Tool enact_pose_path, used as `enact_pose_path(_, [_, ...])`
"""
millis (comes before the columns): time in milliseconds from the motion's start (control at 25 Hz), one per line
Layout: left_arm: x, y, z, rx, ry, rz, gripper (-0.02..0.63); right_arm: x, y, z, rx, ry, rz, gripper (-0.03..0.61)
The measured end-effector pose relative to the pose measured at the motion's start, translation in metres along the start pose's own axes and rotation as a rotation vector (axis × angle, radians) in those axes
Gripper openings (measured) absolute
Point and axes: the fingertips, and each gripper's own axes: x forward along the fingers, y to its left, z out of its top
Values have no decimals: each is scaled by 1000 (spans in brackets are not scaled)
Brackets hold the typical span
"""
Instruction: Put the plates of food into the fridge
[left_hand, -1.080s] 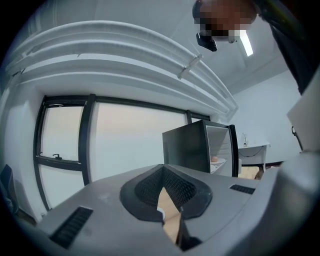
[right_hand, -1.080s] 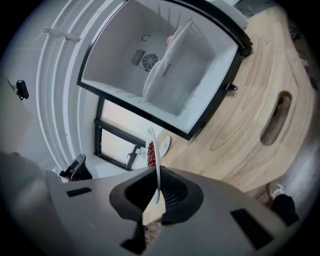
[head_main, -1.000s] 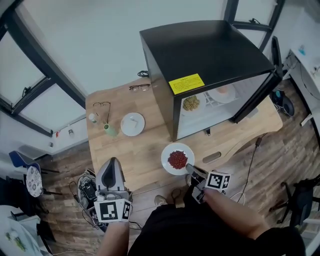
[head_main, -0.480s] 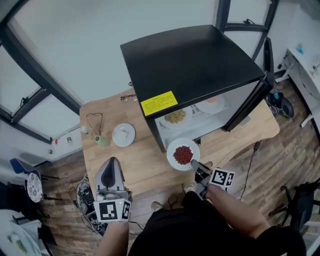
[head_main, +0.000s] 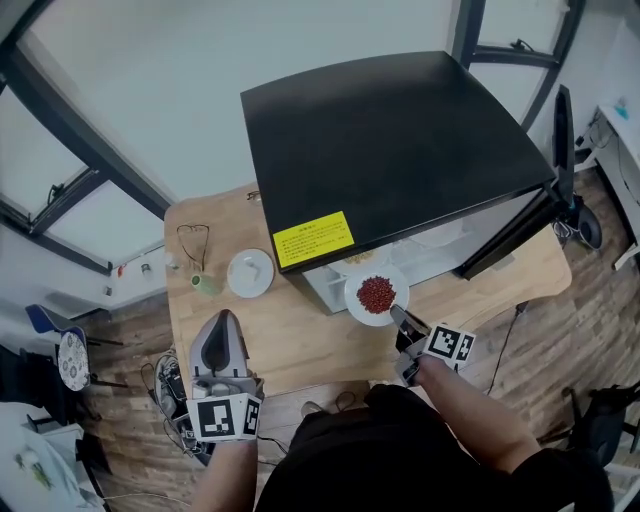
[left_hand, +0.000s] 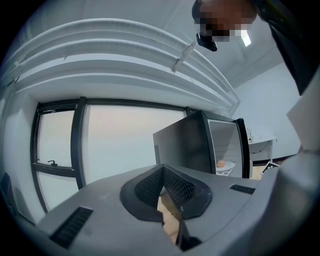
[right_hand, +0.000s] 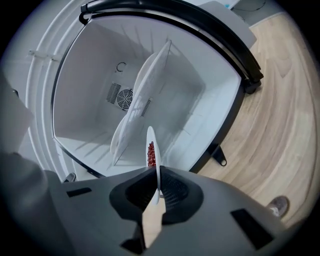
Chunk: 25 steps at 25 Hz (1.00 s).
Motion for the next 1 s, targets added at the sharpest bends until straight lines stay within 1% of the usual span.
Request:
enact_pose_path(160, [8, 7, 3, 13, 5, 27, 3, 18, -10, 11, 15, 6, -13, 31])
enact_pose_path(280, [7, 19, 4, 22, 10, 64, 3, 36, -16, 15, 9, 26, -27, 31])
enact_pose_path(520, [-10, 50, 3, 34, 29, 154, 3, 69, -22, 22, 1, 59, -65, 31])
enact_pose_path(680, [-22, 65, -1, 29, 45, 202, 3, 89, -22, 20, -15, 99, -74, 32])
enact_pose_path(760, [-27, 70, -2, 29, 48, 217, 3, 96, -23, 23, -44, 113, -97, 31])
enact_pose_path(840, [-31, 76, -2, 29, 48, 232, 3, 101, -25, 28, -103, 119, -136, 32])
enact_pose_path(920, [-36, 82, -4, 27, 49, 247, 3, 106, -28, 31, -171, 133, -189, 32])
enact_pose_path(1000, [-40, 88, -4, 26, 49, 256, 3, 109, -34, 31, -229, 149, -254, 57])
